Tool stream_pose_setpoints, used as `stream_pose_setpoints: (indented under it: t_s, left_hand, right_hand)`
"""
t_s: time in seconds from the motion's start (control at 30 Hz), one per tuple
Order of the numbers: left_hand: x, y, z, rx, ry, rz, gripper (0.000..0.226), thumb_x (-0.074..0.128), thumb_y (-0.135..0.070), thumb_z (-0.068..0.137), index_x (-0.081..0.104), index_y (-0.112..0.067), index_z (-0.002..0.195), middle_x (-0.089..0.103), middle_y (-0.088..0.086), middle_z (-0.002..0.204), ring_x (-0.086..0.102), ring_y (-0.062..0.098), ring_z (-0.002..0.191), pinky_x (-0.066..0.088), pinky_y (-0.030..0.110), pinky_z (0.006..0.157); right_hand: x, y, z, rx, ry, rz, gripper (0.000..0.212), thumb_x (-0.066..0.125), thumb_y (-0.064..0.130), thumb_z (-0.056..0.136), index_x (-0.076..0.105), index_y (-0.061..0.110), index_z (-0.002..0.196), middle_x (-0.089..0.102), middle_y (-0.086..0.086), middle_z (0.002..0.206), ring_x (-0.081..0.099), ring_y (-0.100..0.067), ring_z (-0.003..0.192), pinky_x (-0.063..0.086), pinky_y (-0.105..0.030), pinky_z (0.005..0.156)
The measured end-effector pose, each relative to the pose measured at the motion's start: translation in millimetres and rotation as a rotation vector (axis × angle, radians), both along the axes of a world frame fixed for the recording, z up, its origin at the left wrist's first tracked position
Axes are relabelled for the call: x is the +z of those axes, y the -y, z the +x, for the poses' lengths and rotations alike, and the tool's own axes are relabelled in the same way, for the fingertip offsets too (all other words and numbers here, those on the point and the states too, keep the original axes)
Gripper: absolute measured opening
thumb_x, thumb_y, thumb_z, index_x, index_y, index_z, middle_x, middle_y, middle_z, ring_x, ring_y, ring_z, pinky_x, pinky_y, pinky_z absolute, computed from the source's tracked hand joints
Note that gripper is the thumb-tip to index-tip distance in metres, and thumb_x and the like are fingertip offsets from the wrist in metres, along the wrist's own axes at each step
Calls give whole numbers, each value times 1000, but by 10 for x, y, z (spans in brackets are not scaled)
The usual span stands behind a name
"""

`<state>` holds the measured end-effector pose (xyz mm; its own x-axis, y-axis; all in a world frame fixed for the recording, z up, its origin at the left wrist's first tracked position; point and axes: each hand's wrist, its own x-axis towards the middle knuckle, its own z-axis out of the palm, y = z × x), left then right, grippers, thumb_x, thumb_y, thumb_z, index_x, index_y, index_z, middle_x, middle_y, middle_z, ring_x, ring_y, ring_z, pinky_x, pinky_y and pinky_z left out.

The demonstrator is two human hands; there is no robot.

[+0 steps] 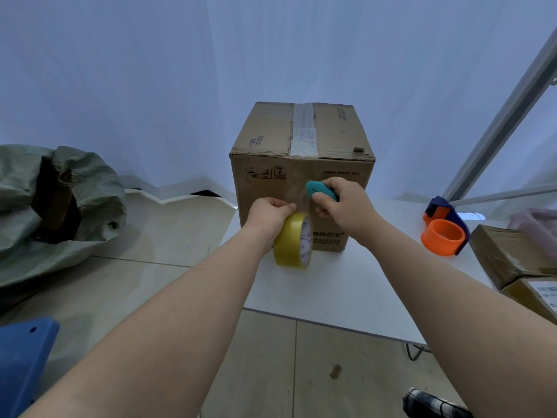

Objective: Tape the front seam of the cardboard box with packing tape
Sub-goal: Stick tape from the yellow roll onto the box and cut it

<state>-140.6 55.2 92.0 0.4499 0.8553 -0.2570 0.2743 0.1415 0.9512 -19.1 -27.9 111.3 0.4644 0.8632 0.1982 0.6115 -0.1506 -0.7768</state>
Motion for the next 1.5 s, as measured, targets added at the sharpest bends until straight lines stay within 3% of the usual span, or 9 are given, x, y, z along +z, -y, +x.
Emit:
stream_pose_setpoints:
  t_s: [0.13, 0.3, 0.37, 0.73, 0.9, 1.13, 1.3, 1.4, 1.5]
  left_hand:
    - [-16, 8, 27, 7, 8, 3, 17, 64, -23, 89, 61, -10, 99, 57, 1, 81, 53, 17, 75, 44, 33, 74]
    - [-58, -9, 52, 60, -2, 45, 18, 66, -26, 87, 63, -10, 95, 60, 6, 92, 56, 22, 84, 47, 35, 80]
    - [-80, -3, 51, 64, 5, 53, 19, 66, -26, 87, 64, -9, 95, 62, 7, 93, 57, 24, 87, 47, 36, 81]
    - [-19, 23, -26, 27, 43, 6, 18, 61, -23, 91, 64, -9, 101, 59, 1, 79, 53, 13, 71, 44, 25, 60]
    - [-32, 12, -30, 23, 40, 16, 20, 61, -24, 91, 66, -9, 103, 61, 4, 86, 55, 16, 76, 46, 29, 67]
    - [-35, 25, -31, 5, 62, 14, 14, 61, -23, 91, 64, -10, 97, 59, -1, 79, 53, 12, 72, 42, 24, 58]
    - [-35, 33, -13, 21, 60, 4, 9, 60, -21, 91, 62, -14, 86, 60, 2, 80, 55, 16, 74, 47, 28, 65]
    - [-52, 35, 1, 37, 45, -4, 13, 60, -21, 91, 61, -17, 78, 62, 5, 84, 58, 24, 85, 51, 40, 83]
    - [-48, 42, -2, 41, 32, 1, 13, 61, -23, 90, 62, -16, 79, 63, 7, 88, 59, 27, 89, 51, 44, 89]
  right_hand:
    - [5, 8, -33, 58, -53, -34, 31, 48, 12, 96, 50, 7, 127, 62, -11, 111, 65, -22, 96, 55, -33, 88]
    - [-2, 28, 10, 12, 257, -33, 29, 49, 17, 96, 53, 9, 123, 57, 1, 99, 54, -13, 84, 38, -11, 64]
    - [1, 35, 9, 67, 330, -36, 27, 49, 17, 96, 55, 8, 121, 56, 2, 97, 52, -11, 79, 34, -9, 60]
    - [-32, -76, -179, 133, 534, -120, 18, 46, 26, 96, 52, 10, 102, 55, -3, 90, 52, -16, 77, 43, -25, 67]
    - [-31, -120, -200, 101, 604, -126, 19, 47, 26, 96, 51, 9, 104, 55, -6, 98, 52, -16, 78, 47, -28, 69]
    - [8, -141, -153, 132, 643, -134, 20, 52, 21, 94, 56, 8, 108, 54, -8, 106, 53, -16, 81, 53, -31, 74]
    - [6, -172, -181, 131, 699, -144, 20, 51, 21, 94, 57, 7, 108, 54, -9, 107, 52, -16, 79, 53, -31, 72]
    - [4, -187, -202, 140, 722, -153, 20, 51, 20, 95, 57, 7, 108, 54, -9, 107, 49, -17, 78, 52, -33, 71]
    - [14, -188, -211, 141, 722, -166, 20, 52, 20, 94, 57, 7, 108, 54, -10, 107, 53, -19, 82, 54, -35, 74]
